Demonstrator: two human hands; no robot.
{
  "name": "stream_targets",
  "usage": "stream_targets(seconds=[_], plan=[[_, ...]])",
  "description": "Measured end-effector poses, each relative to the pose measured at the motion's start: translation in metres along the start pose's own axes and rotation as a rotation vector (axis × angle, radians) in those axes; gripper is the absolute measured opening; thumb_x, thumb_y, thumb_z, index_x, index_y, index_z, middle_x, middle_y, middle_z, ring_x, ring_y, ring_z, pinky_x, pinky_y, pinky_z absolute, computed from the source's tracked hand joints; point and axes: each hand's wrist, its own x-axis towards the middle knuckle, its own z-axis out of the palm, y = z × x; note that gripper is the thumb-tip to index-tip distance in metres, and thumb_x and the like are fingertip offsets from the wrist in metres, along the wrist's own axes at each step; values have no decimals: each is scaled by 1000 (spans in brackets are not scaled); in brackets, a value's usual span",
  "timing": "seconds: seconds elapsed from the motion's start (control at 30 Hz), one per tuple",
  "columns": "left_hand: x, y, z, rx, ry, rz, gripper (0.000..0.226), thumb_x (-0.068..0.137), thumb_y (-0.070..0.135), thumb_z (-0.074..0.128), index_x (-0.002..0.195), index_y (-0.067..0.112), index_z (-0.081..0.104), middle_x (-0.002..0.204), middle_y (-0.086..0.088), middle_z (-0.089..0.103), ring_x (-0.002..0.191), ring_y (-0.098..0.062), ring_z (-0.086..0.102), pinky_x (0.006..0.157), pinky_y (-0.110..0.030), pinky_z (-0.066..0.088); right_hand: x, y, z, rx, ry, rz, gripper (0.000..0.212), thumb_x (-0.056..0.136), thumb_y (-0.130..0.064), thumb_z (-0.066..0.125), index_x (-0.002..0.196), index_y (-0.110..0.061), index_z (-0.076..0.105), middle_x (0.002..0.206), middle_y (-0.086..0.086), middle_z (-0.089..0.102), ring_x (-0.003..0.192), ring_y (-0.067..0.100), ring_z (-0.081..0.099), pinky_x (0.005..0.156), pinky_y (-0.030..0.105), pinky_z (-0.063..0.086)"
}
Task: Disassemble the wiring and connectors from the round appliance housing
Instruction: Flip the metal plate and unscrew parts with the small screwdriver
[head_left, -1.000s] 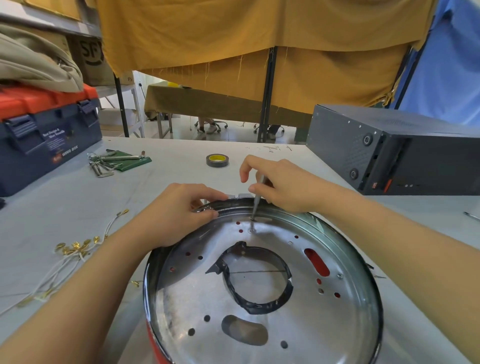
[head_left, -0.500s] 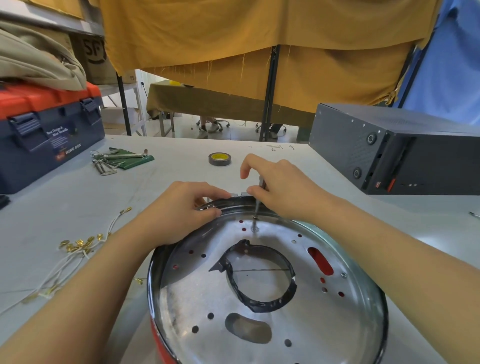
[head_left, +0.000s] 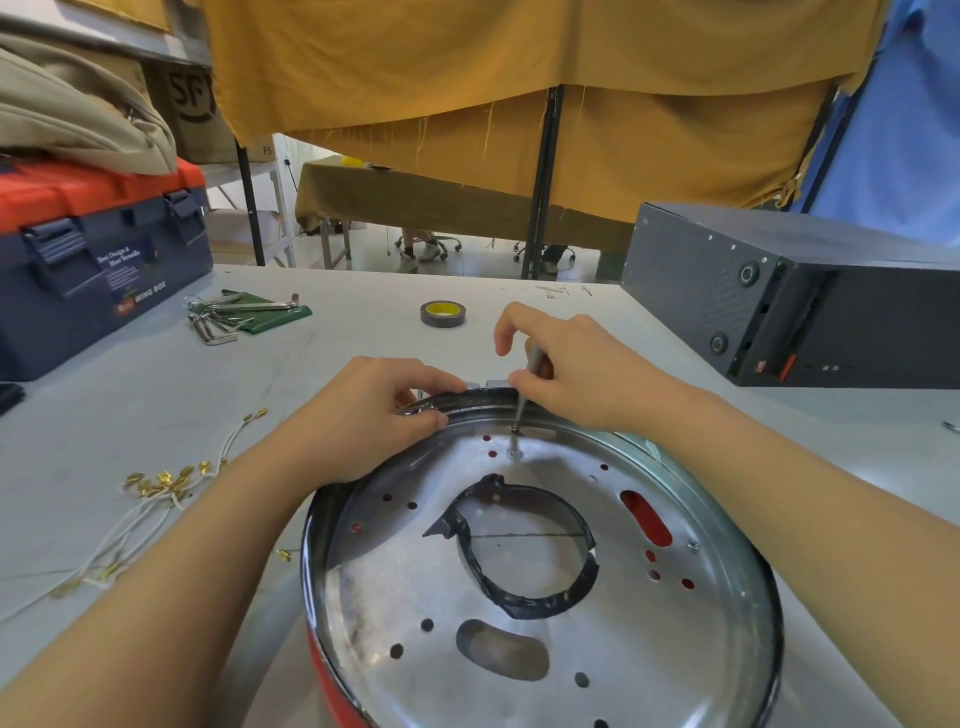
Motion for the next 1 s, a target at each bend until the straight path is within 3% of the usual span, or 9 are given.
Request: stream_targets(seconds=[0.13, 0.23, 0.3, 0.4, 0.53, 0.67, 0.73, 0.9, 1.0], plan=[[0, 0, 0, 7, 6, 5, 31, 88, 22, 61, 113, 40, 64, 97, 27, 61, 87, -4, 58, 79, -15, 44, 2, 3, 5, -253, 142, 57, 19, 94, -43, 53, 92, -28, 43, 63, -16, 41, 65, 12, 48, 59, 29, 39], [0, 0, 0, 3, 2, 5, 31, 88, 22, 61, 114, 39, 64, 99, 24, 62, 87, -4, 59, 81, -19, 45, 3, 0, 8, -87, 113, 79, 15, 95, -30, 55, 100, -30, 40, 65, -12, 50, 68, 17, 55, 66, 35, 49], [0, -1, 0, 3, 0, 4, 31, 88, 22, 61, 114, 39, 64, 99, 24, 62, 87, -4, 59, 79, -18, 45, 3, -2, 9, -17, 109, 76, 26, 94, -20, 57, 111, -30, 39, 64, -7, 54, 63, 16, 57, 67, 37, 53], [0, -1, 0, 10, -5, 4, 31, 89, 23, 61, 114, 40, 63, 101, 23, 62, 86, -3, 58, 77, -13, 43, 2, -4, 9, 19, 138, 74, 46, 91, -14, 60, 124, -29, 32, 57, -6, 54, 54, 14, 57, 58, 31, 52], [0, 0, 0, 7, -1, 7, 31, 89, 22, 61, 113, 40, 64, 99, 23, 62, 85, -3, 58, 80, -19, 45, 2, -4, 8, 50, 133, 84, 60, 89, -12, 63, 131, -29, 25, 54, -6, 50, 49, 11, 52, 49, 16, 42], [0, 0, 0, 8, 0, 9, 31, 88, 22, 61, 113, 40, 64, 99, 24, 62, 84, -3, 58, 81, -21, 46, 3, -2, 1, 96, 42, 81, 57, 90, -13, 64, 130, -26, 26, 55, -5, 50, 48, 1, 53, 48, 4, 37], [0, 0, -1, 9, -2, 8, 31, 88, 22, 61, 114, 39, 64, 101, 22, 63, 85, -2, 58, 82, -22, 45, 5, -1, -4, 89, -21, 46, 52, 90, -13, 63, 127, -25, 28, 57, -5, 51, 50, -6, 51, 51, 4, 37], [0, 0, 0, 12, -2, 8, 32, 88, 21, 61, 116, 37, 63, 101, 22, 62, 85, 0, 57, 77, -12, 42, 7, -2, -13, 72, -140, -16, 44, 91, -16, 62, 119, -32, 32, 62, -1, 49, 56, 5, 46, 57, 14, 38], [0, 1, 0, 17, -5, 7, 32, 89, 21, 61, 117, 37, 63, 99, 23, 60, 84, -1, 56, 75, -14, 41, 7, 0, -16, 99, -157, 14, 36, 91, -16, 63, 109, -30, 36, 63, -5, 51, 55, -2, 49, 57, 9, 38]])
